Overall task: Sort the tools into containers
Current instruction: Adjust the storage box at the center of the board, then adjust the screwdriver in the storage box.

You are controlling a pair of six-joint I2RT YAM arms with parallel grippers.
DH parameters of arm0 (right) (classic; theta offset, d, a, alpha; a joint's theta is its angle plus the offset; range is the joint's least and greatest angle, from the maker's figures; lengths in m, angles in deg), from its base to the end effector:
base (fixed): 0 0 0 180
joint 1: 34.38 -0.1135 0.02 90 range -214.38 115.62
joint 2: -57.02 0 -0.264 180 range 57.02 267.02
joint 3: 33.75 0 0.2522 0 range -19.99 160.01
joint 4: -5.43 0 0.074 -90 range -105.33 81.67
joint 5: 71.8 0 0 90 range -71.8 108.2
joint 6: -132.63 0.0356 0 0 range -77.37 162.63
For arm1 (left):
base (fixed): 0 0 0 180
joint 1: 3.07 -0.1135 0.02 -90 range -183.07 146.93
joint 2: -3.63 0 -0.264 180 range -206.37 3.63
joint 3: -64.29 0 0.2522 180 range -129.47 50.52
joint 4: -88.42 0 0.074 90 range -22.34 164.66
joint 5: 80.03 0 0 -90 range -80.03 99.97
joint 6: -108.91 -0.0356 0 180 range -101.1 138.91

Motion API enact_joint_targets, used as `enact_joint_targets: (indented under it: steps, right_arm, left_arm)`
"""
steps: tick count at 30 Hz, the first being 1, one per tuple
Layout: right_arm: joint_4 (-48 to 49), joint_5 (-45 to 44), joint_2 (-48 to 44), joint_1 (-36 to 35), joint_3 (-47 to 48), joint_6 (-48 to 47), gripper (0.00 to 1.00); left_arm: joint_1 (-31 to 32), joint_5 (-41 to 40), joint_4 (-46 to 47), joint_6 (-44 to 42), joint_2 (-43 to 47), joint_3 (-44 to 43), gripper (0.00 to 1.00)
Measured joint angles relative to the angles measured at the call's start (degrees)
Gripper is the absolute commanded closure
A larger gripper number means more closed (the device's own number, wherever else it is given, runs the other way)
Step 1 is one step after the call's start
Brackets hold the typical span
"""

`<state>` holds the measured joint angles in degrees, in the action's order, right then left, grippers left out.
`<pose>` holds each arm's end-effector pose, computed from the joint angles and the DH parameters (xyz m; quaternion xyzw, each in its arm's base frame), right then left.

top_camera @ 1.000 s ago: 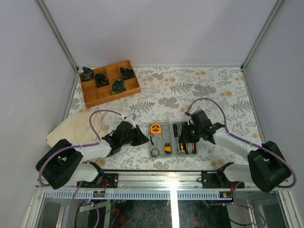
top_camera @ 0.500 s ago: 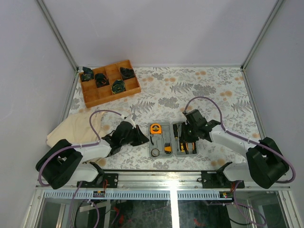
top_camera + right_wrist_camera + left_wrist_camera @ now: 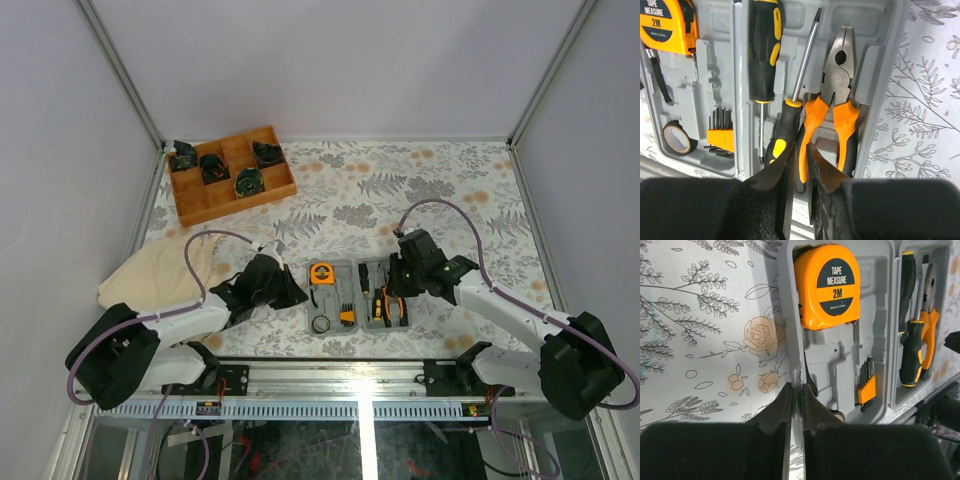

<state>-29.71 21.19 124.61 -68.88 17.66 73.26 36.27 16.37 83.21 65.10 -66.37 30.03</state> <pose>0.1885 0.1318 0.2018 -0.0405 0.9424 0.1989 0.2658 0.1653 -0.1406 0.1426 -0.0311 0.9081 -0.3187 0.2698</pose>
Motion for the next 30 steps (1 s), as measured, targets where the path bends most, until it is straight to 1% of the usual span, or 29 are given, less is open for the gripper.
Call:
enact_joint_targets:
  steps: [3, 6, 10, 14, 18, 22, 24, 30]
  right_arm:
    - [0.4, 1.2, 0.0, 0.0, 0.0, 0.1, 0.7]
    - [1.0, 1.2, -0.3, 0.0, 0.0, 0.6, 0.65]
    - [1.0, -0.8, -2.1, 0.0, 0.0, 1.1, 0.62]
    - [1.0, -3.1, -3.2, 0.0, -0.1, 1.3, 0.62]
    - [1.1, -3.9, -3.2, 0.0, -0.6, 1.3, 0.61]
    - [1.1, -4.0, -3.6, 0.0, -1.8, 1.3, 0.6]
    - [1.1, -4.0, -4.0, 0.0, -2.3, 1.3, 0.59]
    - [1.7, -5.5, -4.0, 0.5, -2.5, 0.9, 0.57]
  left_arm:
    - [0.0, -1.4, -4.5, -1.3, 0.2, -2.1, 1.0]
    - [-0.1, -3.1, -9.8, -3.1, 0.1, -4.9, 1.0]
    - [-0.8, -5.6, -17.5, -6.1, -1.2, -9.5, 1.0]
    - [-2.4, -7.6, -22.0, -8.1, -4.4, -14.0, 0.97]
    - [-4.1, -8.4, -25.1, -9.7, -8.4, -18.4, 0.79]
    - [-4.6, -9.6, -26.7, -10.9, -9.3, -21.1, 0.62]
    - [-4.7, -10.2, -27.3, -11.6, -9.3, -23.1, 0.59]
    - [-4.7, -10.2, -28.3, -12.9, -9.0, -27.0, 0.59]
